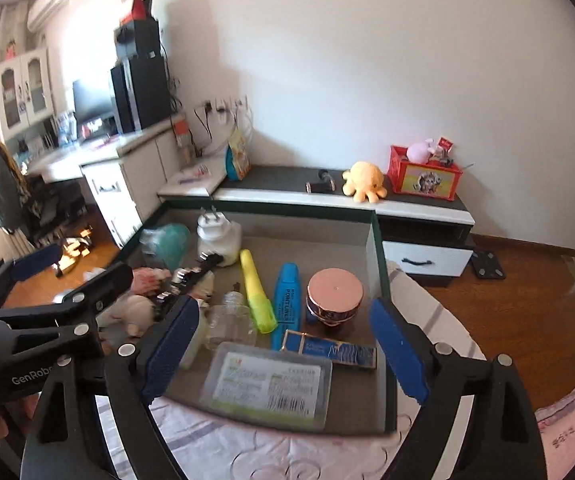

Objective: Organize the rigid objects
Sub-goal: 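Carry the hair clip and yellow highlighter into the pink box and open both grippers, then withdraw both grippers from the pink box back over the bed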

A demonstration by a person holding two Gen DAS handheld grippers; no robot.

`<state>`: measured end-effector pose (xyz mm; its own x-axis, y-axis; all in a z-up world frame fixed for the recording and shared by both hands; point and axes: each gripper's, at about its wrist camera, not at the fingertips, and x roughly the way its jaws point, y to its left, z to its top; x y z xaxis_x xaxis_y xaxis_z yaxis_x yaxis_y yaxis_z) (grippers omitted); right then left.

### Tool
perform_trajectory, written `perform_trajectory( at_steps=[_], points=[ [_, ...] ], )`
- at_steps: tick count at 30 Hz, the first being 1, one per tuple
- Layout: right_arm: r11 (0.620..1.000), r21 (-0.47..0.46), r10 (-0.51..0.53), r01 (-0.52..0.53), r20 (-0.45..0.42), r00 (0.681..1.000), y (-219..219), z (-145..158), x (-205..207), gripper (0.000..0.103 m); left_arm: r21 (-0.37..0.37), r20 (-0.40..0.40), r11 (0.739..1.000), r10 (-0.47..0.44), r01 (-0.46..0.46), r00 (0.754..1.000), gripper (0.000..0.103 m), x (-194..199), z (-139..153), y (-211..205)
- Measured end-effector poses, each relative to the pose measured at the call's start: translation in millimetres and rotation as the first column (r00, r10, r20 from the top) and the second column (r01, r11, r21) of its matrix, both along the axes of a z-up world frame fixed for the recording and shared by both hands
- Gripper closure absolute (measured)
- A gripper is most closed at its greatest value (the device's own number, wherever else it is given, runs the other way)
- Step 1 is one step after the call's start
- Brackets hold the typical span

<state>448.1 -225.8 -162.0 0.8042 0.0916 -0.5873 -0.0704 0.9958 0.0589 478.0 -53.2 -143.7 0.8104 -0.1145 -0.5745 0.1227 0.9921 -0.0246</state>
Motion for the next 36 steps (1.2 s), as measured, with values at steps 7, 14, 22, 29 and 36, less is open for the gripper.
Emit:
perform_trajectory(
  at_steps=[7,14,22,29,36],
  points=[
    [1.0,-0.008,-0.025,0.026,0.074,0.997,10.8,29.8,-73.8,0.014,0.014,0.074,1.0,0.003,-0.004,0.997,0.0,-77.8,33.4,6.5],
    [0.999,-0.027,-0.029,0.033,0.124,0.992,19.1,48.5,-149.1,0.014,0.062,0.155,0.998,-0.003,-0.007,0.988,0.0,-156.8,58.2,11.2],
    [1.0,-0.014,-0.015,0.018,0.203,0.979,28.6,73.3,-229.9,0.013,0.045,0.233,0.999,-0.002,-0.008,0.973,0.0,-244.3,86.6,25.8],
    [1.0,0.003,-0.023,0.023,0.278,0.96,35.6,94.8,-292.8,0.0,0.014,0.282,1.0,-0.008,0.004,0.96,0.0,-304.1,108.1,40.8],
    [0.999,-0.018,-0.017,0.026,0.359,0.933,48.2,118.1,-350.4,0.0,0.035,0.36,0.999,0.002,-0.015,0.933,0.0,-359.1,128.0,45.4]
  ],
)
